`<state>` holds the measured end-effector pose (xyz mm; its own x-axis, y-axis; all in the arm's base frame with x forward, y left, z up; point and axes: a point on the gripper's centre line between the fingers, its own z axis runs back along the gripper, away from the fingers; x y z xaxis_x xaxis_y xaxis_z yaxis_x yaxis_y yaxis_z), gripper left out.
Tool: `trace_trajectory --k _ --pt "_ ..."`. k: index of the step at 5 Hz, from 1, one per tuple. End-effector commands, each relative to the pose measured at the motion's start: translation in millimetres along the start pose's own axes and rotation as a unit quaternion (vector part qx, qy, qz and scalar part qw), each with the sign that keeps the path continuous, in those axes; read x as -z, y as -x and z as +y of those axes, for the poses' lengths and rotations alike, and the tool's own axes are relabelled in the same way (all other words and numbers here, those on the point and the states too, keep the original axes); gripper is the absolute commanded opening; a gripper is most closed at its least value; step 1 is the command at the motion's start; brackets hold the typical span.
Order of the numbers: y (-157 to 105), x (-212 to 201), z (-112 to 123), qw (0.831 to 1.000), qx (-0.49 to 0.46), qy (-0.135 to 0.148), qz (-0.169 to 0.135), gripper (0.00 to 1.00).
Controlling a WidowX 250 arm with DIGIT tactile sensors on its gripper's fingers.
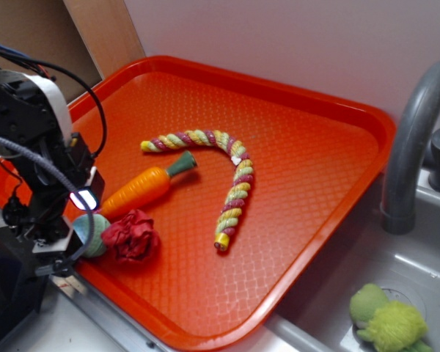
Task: Grab the green ball.
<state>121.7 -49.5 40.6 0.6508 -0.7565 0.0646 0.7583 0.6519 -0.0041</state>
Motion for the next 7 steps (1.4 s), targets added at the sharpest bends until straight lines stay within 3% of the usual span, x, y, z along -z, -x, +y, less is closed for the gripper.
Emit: trace_trajectory --k 1,2,3,5,6,7 --pt "-9.5 4.5 -13.0 0.999 0.036 0.005 -0.001 1.0" --pt "-14.4 11.6 -18.0 0.999 0.042 0.017 0.0 1.0" --pt "-15.8 11.4 -17.8 0.999 0.034 0.026 0.0 0.0" --pt "-6.8 -6.8 -3.0 0.999 -0.016 0.035 -0.012 0.0" --pt "4.0 -13.2 9.1 0.998 -0.055 0.002 0.001 0.0" --pt "24.1 -48.3 38.1 0.985 -0.17 -0.034 -0.005 0.0"
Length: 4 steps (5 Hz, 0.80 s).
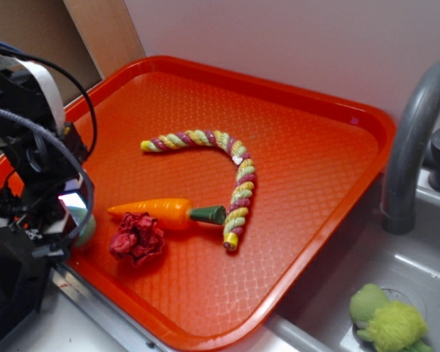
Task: Grab the green ball.
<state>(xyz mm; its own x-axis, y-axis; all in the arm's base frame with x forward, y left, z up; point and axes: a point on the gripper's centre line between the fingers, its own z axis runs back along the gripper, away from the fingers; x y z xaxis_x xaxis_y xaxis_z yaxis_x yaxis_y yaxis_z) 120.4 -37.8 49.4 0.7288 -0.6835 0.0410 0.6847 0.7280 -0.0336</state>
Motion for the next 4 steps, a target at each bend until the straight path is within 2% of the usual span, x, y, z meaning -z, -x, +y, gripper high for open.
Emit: trace_trajectory --k 1,2,3,4 --pt "28.5 -92.3 68.1 0.966 -0.237 -0.083 -0.054 0.0" --pt "29.5 -144.0 80.7 0.923 -0.354 -0.123 -0.086 0.0" --pt "22.9 -156.0 87.7 0.872 -0.466 -0.132 -0.07 0.0" --pt "25.4 -135.1 87.9 0.809 -0.571 -0.135 -0.035 0.0"
